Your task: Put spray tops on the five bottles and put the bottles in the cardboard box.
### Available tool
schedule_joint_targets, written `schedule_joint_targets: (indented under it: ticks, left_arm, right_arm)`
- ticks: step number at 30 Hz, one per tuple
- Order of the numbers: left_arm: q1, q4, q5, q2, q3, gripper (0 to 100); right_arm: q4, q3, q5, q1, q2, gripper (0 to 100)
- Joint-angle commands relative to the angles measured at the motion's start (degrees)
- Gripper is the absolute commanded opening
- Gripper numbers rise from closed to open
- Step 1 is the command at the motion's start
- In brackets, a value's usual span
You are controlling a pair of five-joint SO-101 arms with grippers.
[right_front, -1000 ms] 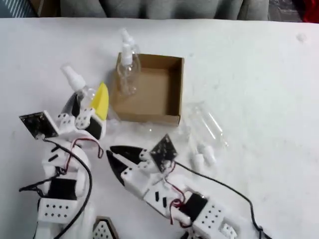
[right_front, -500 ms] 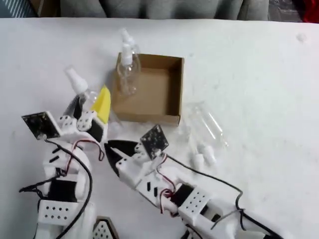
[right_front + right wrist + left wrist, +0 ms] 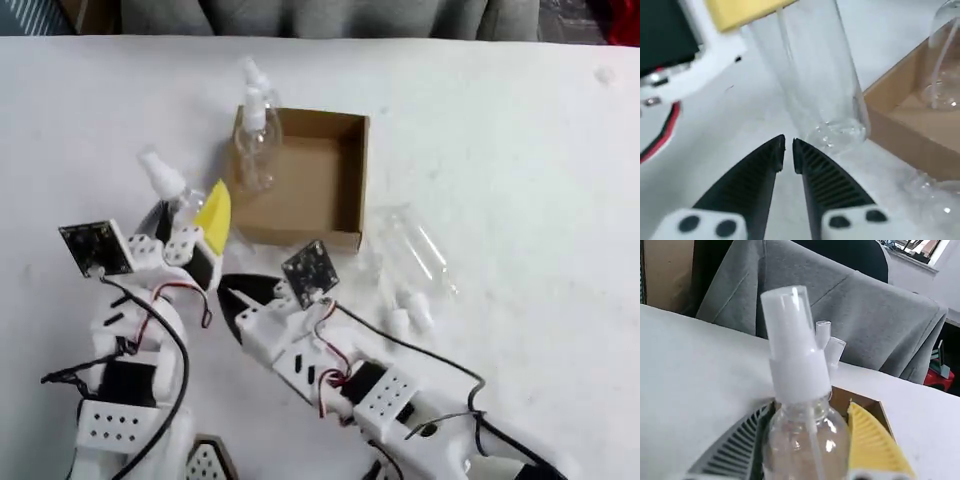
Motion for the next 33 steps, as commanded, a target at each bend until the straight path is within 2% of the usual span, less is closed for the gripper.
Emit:
schedule_joint_targets:
  ticks: [1,5,9,15,22,26,30,33]
  left_arm:
    - [0.92,-0.35,-0.88,-1.54,-3.08,2]
    - [0.48,-1.05,-0.97,-1.36,-2.99,2]
    - [-0.04,-6.33,-2.64,-1.19,-0.62,2]
    - [-0.57,-12.48,-8.97,-1.19,2.20,2]
    - [-0.57,-16.44,-12.48,-1.19,3.16,2]
    - [-0.57,-16.62,-13.01,-1.19,2.29,2]
    - [-0.57,-17.14,-17.49,-1.10,-0.44,2]
    - [-0.57,-16.97,-18.02,-1.10,-2.46,2]
  right_arm:
    - [-1.10,-3.43,-0.35,1.89,0.22,1.6]
    - [0.66,-3.08,0.00,1.80,-0.31,1.6]
    - [5.67,-4.40,0.44,2.07,-0.31,1.6]
    - [9.63,-4.92,8.35,6.20,-0.31,1.6]
    - [12.00,-7.65,8.53,16.57,-0.31,1.6]
    - [18.24,-12.31,8.44,26.42,-0.31,1.5]
    - [25.01,-16.79,8.88,34.77,-0.31,1.5]
    - [26.42,-18.73,8.97,41.01,0.40,1.7]
